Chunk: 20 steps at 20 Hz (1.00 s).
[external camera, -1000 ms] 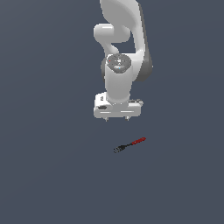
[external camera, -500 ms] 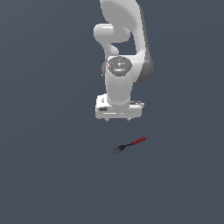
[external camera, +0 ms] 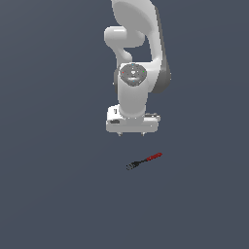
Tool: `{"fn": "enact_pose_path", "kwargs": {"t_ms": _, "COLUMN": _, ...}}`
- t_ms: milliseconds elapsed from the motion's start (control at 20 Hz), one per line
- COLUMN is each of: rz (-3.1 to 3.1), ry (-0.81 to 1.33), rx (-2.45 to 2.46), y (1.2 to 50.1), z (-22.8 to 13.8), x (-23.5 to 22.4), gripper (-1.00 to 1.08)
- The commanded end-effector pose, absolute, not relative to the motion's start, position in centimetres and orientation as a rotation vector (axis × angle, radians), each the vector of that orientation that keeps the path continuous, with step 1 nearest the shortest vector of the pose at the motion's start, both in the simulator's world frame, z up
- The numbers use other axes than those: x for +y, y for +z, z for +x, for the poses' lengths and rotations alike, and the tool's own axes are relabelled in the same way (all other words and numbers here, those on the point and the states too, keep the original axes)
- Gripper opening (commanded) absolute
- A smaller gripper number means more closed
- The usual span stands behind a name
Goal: Pick up the object and move it to a goal position.
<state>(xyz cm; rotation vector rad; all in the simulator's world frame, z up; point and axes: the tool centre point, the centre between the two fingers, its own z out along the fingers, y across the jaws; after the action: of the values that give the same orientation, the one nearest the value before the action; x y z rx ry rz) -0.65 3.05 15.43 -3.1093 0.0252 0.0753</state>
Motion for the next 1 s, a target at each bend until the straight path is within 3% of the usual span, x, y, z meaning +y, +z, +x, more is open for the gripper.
{"fn": "enact_pose_path", "kwargs": {"t_ms": 0, "rz": -3.109, "ry": 0.075, "rx": 0.058, "y": 15.3, "z": -0.5, "x": 3.2, "gripper": 1.00}}
{"fn": "enact_pose_path", "kwargs": {"t_ms": 950, "rz": -3.048, "ry": 0.066, "rx": 0.655, "y": 12.2, "z": 1.8, "x": 5.3, "gripper": 1.00}}
